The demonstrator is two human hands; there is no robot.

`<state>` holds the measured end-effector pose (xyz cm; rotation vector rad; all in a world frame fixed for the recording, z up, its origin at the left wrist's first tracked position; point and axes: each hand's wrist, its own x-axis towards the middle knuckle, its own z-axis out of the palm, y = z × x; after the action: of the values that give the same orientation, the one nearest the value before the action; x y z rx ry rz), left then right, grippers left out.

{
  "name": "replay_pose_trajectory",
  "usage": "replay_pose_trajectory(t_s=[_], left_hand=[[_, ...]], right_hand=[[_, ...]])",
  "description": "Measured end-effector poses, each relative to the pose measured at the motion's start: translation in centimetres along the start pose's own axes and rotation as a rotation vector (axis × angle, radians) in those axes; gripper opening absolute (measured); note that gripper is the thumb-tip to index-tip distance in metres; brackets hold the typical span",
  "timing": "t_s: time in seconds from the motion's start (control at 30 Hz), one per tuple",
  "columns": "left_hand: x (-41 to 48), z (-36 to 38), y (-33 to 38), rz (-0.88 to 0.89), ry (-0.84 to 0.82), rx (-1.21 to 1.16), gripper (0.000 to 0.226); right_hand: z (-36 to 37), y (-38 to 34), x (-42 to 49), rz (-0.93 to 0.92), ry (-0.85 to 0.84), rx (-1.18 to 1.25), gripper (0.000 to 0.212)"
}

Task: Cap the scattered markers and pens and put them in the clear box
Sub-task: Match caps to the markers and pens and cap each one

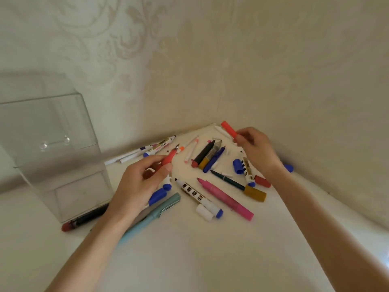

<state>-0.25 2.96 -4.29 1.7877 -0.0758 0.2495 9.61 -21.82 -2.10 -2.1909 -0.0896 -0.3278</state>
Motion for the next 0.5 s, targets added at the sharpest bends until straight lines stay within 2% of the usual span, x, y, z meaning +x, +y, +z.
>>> replay_pose_trajectory(t_s=[0.13,0.33,0.5], left_hand=[[-0.1,0.4,-0.1,0.093,-0.068,0.173,0.020],[-0.6,0.7,0.3,0.166,-0.103,0.208,0.023],[-0.8,0.8,0.5,0.185,-0.120,0.261,0.041]], right_hand=[[0.1,-2.5,-6.4,-0.034,-0.104,0.329,0.021],[0.8,-3.0,-8.3,-0.010,-0.152,0.312,0.020],[0.7,-3.1,-8.6,-0.044,-0.177,0.306,0.019]])
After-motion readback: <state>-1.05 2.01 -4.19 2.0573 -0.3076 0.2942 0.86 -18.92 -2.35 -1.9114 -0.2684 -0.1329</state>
